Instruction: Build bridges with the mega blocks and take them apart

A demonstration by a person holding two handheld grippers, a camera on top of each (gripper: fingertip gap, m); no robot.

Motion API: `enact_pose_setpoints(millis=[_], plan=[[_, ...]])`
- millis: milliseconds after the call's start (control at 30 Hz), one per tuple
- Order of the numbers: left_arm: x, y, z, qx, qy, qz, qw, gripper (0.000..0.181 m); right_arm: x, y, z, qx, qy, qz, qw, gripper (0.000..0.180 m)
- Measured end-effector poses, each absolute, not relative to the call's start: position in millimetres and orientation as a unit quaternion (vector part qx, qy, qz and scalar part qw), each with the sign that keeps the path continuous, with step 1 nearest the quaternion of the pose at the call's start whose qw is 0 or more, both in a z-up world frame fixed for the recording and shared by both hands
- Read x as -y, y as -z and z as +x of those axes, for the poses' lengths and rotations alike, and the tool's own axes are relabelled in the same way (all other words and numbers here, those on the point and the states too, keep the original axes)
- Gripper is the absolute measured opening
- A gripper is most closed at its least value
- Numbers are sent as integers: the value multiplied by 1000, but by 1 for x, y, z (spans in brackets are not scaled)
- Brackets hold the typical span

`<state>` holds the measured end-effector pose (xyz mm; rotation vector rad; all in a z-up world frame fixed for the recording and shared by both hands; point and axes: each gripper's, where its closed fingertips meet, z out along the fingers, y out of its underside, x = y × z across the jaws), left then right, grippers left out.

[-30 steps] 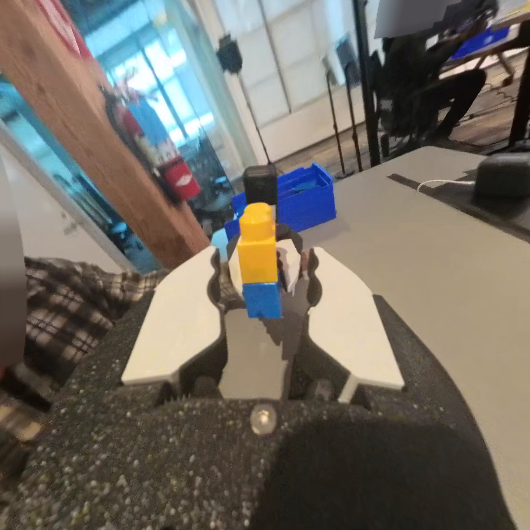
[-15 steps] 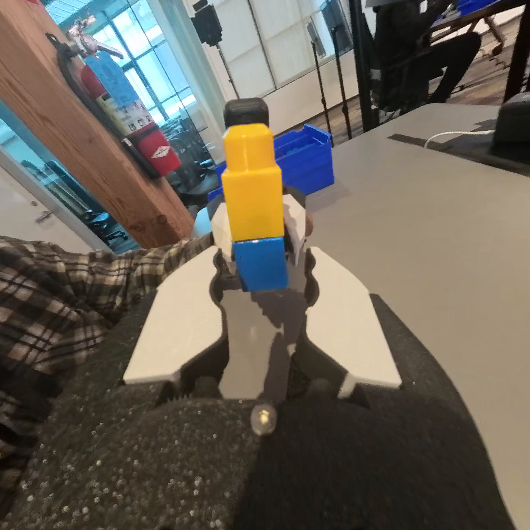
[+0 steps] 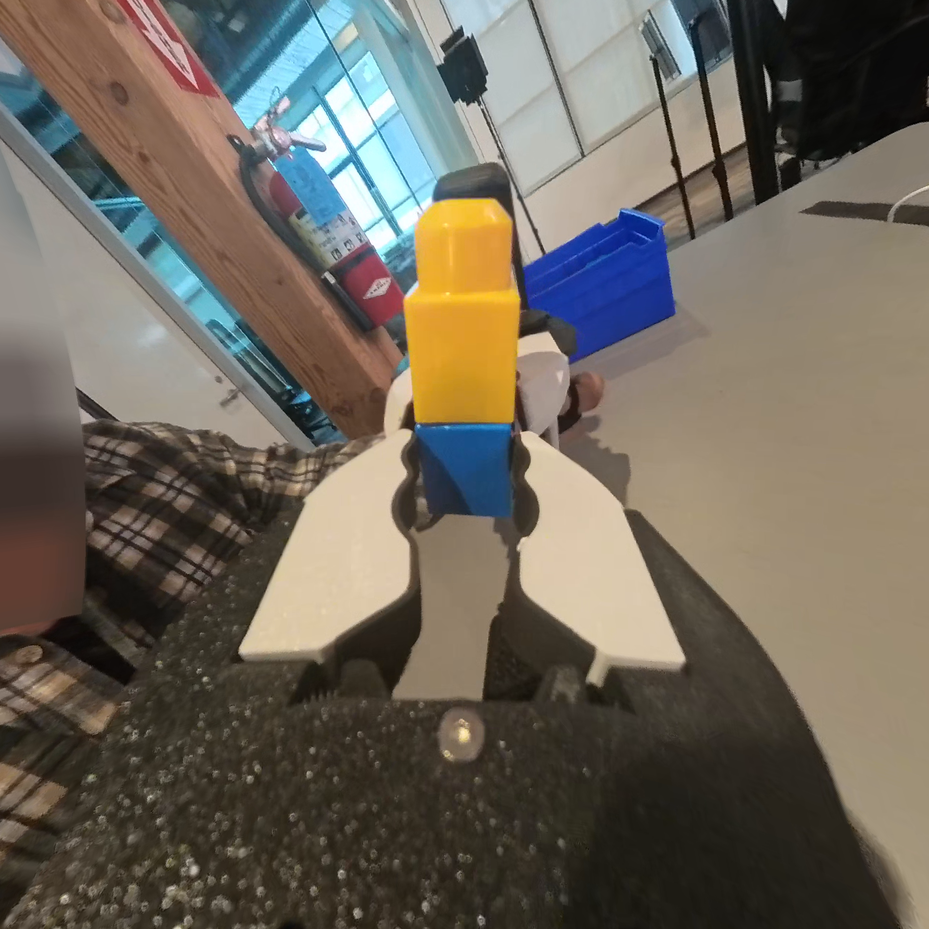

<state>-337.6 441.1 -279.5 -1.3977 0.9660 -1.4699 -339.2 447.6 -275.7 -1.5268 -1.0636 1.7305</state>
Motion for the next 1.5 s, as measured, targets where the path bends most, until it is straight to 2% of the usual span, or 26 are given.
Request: enact_pose_setpoints(millis=[133, 333, 500, 667, 733, 933, 1067, 1233, 1333, 1467, 1500], plan=[[-444, 278, -340, -376, 595, -560, 436, 51, -446, 276, -336, 391, -671, -566, 277, 35], [-443, 281, -341, -387, 580, -566, 440, 40, -444, 283, -338, 405, -659, -569, 278, 35], [-444, 279, -341, -369, 595, -562, 440, 38, -447, 279, -337, 446, -623, -545, 342, 35], [-445, 280, -344, -359, 610, -565, 425, 38, -460, 272, -319, 521, -487, -506, 484, 59], [-446, 282, -344, -361, 608, -567, 424, 38, -463, 274, -311, 561, -423, -495, 511, 72], [-442, 293, -340, -420, 551, -565, 447, 38, -466, 255, -297, 586, -415, -545, 432, 85], [-441, 305, -334, -454, 511, -571, 455, 38, -461, 240, -296, 618, -412, -562, 364, 73], [-442, 315, -331, -474, 482, -579, 457, 37, -455, 238, -301, 633, -405, -603, 266, 42], [-441, 316, -330, -481, 471, -578, 461, 37, -458, 244, -306, 637, -390, -623, 232, 51], [-440, 314, -328, -487, 461, -573, 472, 38, -456, 258, -316, 638, -384, -647, 163, 48], [-440, 312, -328, -484, 462, -570, 476, 38, -454, 263, -317, 640, -382, -652, 139, 41]])
